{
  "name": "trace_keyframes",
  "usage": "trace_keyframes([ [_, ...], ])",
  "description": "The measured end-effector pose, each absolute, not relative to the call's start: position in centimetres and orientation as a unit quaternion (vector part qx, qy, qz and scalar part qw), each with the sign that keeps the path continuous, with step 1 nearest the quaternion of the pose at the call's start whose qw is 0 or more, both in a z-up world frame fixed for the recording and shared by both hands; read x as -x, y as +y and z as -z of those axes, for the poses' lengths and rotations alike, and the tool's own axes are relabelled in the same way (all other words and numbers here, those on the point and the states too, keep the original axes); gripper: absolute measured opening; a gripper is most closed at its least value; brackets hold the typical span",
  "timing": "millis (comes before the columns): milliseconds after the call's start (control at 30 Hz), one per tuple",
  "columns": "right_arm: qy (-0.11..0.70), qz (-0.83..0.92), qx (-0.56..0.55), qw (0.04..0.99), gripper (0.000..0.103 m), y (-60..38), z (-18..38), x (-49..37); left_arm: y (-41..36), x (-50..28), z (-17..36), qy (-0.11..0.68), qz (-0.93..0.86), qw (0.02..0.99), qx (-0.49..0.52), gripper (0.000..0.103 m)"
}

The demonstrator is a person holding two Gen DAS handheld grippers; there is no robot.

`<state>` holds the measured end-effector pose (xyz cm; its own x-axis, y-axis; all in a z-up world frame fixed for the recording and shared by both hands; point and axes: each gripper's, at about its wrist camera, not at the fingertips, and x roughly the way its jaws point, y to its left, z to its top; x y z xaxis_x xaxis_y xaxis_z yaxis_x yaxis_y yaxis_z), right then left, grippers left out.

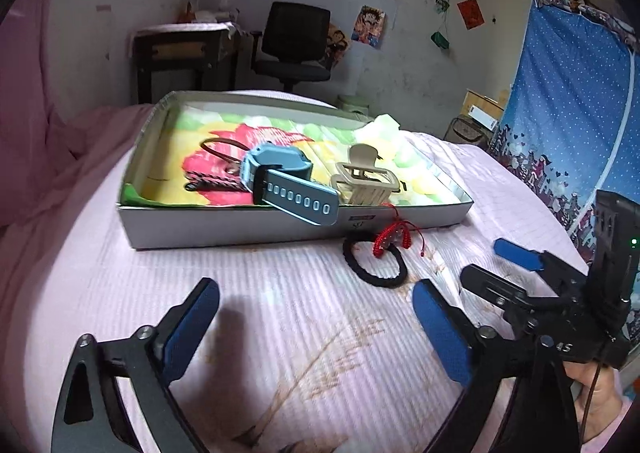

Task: Organize jewelry
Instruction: 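Move the left tool to the black bracelet while the right tool approaches the red string bracelet, then grasp the black bracelet with the left tool while the right tool grasps the red string bracelet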

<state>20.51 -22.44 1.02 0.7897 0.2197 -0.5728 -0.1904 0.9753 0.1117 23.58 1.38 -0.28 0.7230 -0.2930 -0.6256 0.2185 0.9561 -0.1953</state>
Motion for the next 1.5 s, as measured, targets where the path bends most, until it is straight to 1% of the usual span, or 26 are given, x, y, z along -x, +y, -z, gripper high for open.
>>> trace_keyframes([
  [33, 0.314, -0.113, -0.028, 0.942, 0.089, -22.5, -0.8, -20.8, 1.2, -23.9, 0.4, 0.35, 0.14, 0.925, 0.055, 0.089],
  [67, 0.32, -0.116, -0.031, 0.94, 0.081, -22.5, -0.6, -21.1, 1.0, -24.2, 0.5, 0.353, 0.143, 0.923, 0.055, 0.084],
  [167, 0.333, -0.12, -0.034, 0.935, 0.067, -22.5, -0.2, -21.8, 0.4, -24.9, 0.7, 0.363, 0.154, 0.917, 0.056, 0.072],
  [300, 0.338, -0.127, -0.026, 0.932, 0.057, -22.1, 0.0, -22.6, -0.2, -25.7, 0.9, 0.369, 0.169, 0.912, 0.064, 0.055],
  [367, 0.337, -0.134, -0.021, 0.932, 0.047, -21.7, -0.1, -23.1, -0.4, -26.2, 1.0, 0.374, 0.178, 0.907, 0.07, 0.05],
  [533, 0.339, -0.152, -0.011, 0.928, 0.034, -20.8, -0.1, -24.3, -0.8, -27.2, 1.6, 0.393, 0.18, 0.898, 0.081, 0.038],
  [600, 0.34, -0.159, -0.006, 0.927, 0.032, -20.4, -0.1, -24.7, -0.8, -27.5, 1.9, 0.4, 0.177, 0.895, 0.085, 0.034],
  [700, 0.346, -0.164, 0.002, 0.924, 0.029, -19.6, 0.0, -25.5, -0.9, -27.8, 2.2, 0.407, 0.178, 0.892, 0.085, 0.033],
  [733, 0.348, -0.168, 0.006, 0.922, 0.026, -19.3, 0.1, -25.7, -0.8, -28.0, 2.3, 0.41, 0.178, 0.891, 0.085, 0.033],
  [933, 0.355, -0.171, 0.012, 0.919, 0.013, -18.7, 0.5, -26.1, -0.9, -28.2, 2.7, 0.417, 0.19, 0.884, 0.09, 0.033],
  [1067, 0.353, -0.174, 0.012, 0.919, 0.004, -18.7, 0.6, -25.9, -1.1, -28.4, 2.9, 0.418, 0.191, 0.883, 0.091, 0.027],
  [1167, 0.353, -0.175, 0.015, 0.919, 0.003, -18.6, 1.0, -25.8, -0.9, -28.5, 3.1, 0.42, 0.191, 0.882, 0.096, 0.022],
  [1300, 0.35, -0.172, 0.023, 0.921, 0.003, -18.3, 1.3, -25.5, -0.9, -28.5, 3.3, 0.421, 0.191, 0.881, 0.1, 0.011],
  [1400, 0.346, -0.17, 0.021, 0.922, 0.003, -18.4, 1.2, -25.2, -0.9, -28.4, 3.2, 0.414, 0.191, 0.884, 0.1, 0.007],
  [1500, 0.343, -0.17, 0.017, 0.924, 0.003, -18.6, 1.1, -25.1, -0.6, -28.0, 3.0, 0.399, 0.197, 0.889, 0.106, 0.006],
])
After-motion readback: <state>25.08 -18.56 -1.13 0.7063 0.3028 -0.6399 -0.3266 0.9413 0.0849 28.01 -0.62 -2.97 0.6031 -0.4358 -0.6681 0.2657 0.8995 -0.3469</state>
